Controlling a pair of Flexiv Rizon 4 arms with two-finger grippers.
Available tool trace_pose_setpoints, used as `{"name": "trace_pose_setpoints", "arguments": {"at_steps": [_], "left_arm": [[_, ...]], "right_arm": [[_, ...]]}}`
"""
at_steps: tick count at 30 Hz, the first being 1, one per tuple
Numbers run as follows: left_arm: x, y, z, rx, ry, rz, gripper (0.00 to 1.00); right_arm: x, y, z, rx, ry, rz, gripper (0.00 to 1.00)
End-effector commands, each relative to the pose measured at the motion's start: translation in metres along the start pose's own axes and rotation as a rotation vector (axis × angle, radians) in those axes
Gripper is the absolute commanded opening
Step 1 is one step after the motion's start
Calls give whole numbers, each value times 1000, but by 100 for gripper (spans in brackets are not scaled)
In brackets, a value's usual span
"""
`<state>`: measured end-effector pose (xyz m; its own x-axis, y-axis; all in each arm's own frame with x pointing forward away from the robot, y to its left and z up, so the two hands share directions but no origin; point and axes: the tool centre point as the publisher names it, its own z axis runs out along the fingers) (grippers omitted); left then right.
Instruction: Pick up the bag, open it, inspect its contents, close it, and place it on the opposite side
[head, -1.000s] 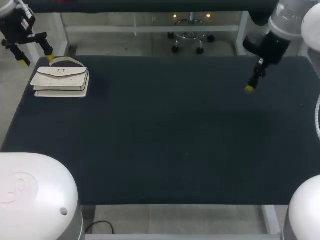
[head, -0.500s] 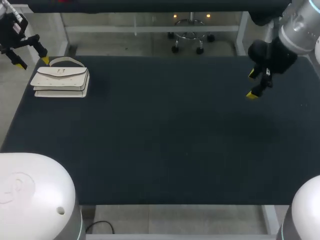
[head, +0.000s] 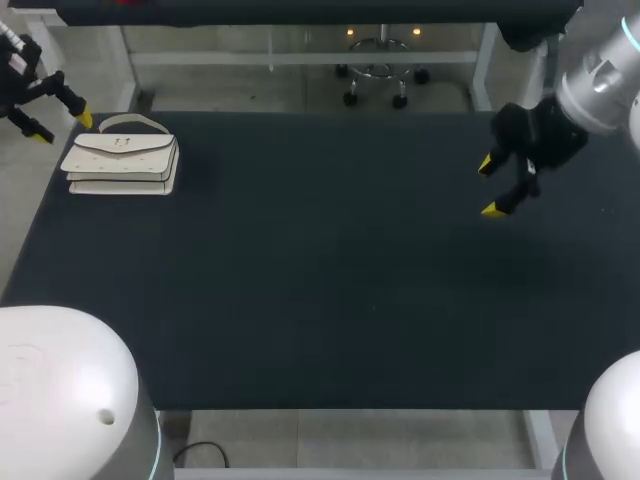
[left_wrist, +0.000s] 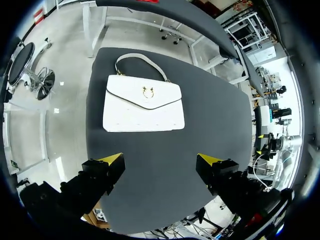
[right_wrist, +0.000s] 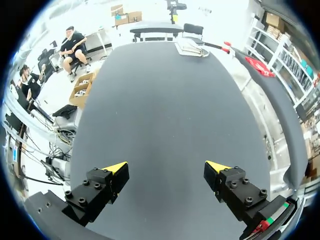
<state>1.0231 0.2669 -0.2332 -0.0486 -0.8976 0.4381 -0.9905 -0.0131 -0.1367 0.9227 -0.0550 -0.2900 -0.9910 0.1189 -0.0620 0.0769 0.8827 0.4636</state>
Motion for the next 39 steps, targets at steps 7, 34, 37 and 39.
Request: {"name": "trace_pose_setpoints", "arguments": {"at_steps": [7, 34, 37, 39], "left_arm": [[-24, -10, 4, 0, 98, -52, 100], [-46, -10, 16, 28, 167, -160, 100], [-56, -13, 17, 49, 164, -155, 100], [-62, -16, 17, 67, 174, -145, 100]], "right_arm": [[-7, -6, 33, -52, 51, -26, 100], [-24, -15, 56, -24, 42, -20, 100], [-24, -15, 56, -24, 42, -20, 100], [-24, -15, 56, -24, 42, -20, 100]]}}
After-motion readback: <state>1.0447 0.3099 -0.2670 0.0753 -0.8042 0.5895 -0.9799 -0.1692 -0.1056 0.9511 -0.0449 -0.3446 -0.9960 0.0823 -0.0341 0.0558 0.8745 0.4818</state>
